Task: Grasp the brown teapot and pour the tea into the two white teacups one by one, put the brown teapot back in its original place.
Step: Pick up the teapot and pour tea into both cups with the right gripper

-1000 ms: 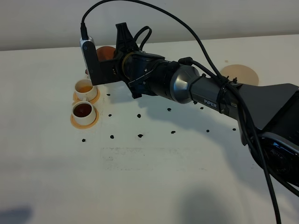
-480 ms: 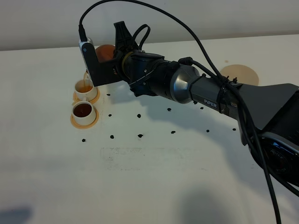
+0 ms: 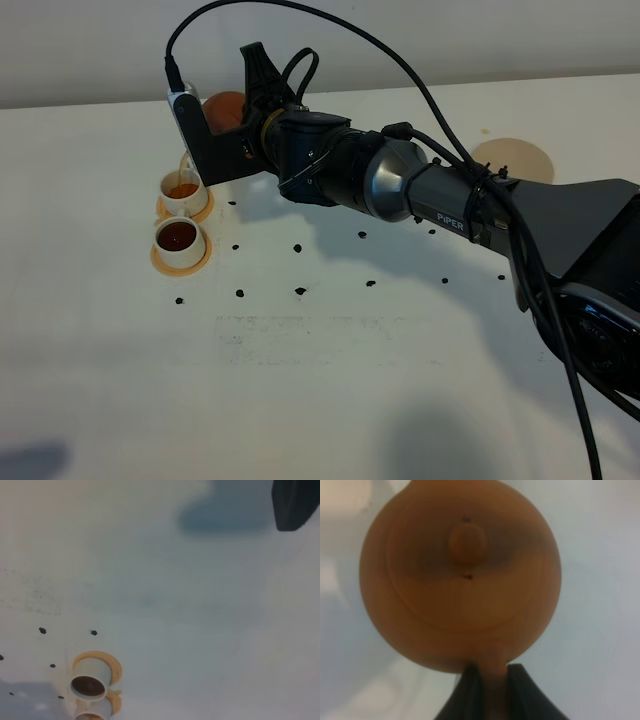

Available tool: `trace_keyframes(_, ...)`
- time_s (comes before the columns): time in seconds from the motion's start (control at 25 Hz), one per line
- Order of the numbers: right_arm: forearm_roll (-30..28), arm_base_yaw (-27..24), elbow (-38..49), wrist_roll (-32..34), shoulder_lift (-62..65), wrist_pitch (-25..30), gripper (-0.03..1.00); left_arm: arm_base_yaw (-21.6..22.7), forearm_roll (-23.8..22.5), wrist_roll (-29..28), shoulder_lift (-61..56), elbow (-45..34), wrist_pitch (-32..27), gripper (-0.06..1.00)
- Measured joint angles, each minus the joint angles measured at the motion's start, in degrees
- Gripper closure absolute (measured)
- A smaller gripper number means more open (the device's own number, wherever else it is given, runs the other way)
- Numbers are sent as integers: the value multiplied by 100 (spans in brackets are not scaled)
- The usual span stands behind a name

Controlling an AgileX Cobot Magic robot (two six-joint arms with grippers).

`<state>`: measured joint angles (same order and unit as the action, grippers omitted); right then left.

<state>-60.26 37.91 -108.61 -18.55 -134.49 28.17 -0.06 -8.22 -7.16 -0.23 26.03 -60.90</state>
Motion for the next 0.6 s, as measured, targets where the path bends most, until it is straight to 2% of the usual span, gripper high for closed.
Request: trace_keyframes(0.6,-239,0,0,0,0,-18,88,0,0,0,0,0,0,63)
